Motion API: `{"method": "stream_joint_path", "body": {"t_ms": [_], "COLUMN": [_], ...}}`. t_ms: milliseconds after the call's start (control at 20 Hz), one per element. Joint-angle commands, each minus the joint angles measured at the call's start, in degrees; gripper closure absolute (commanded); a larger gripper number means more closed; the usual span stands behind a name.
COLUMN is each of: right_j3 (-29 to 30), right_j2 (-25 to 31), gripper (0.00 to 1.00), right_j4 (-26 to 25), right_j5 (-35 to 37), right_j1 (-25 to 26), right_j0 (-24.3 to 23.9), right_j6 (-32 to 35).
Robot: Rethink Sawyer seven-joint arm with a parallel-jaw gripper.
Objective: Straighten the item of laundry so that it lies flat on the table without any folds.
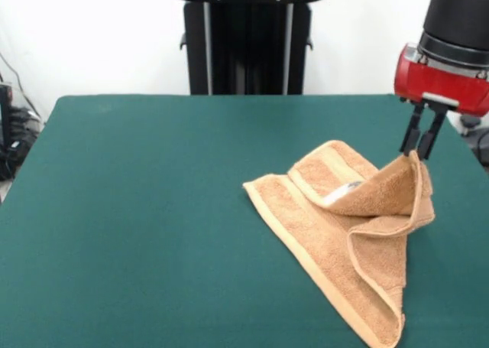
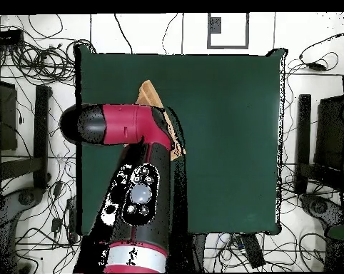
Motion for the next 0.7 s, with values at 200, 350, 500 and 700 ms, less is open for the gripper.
{"method": "stream_joint_path", "body": {"t_ms": [200,350,500,700], "right_j3": [-0.7,-2.2,-1.6,3.7], "right_j2": [-1.9,-2.3,-1.8,0.6], "gripper": [1.00,1.00,1.00,1.00], "right_j4": [3.8,4.4,4.9,5.6], "right_j5": [-0.7,0.3,0.9,1.1], "right_j1": [4.0,4.9,3.7,-1.9], "right_j0": [6.0,5.9,5.3,2.2], "right_j6": [20.1,19.7,18.3,12.4]}}
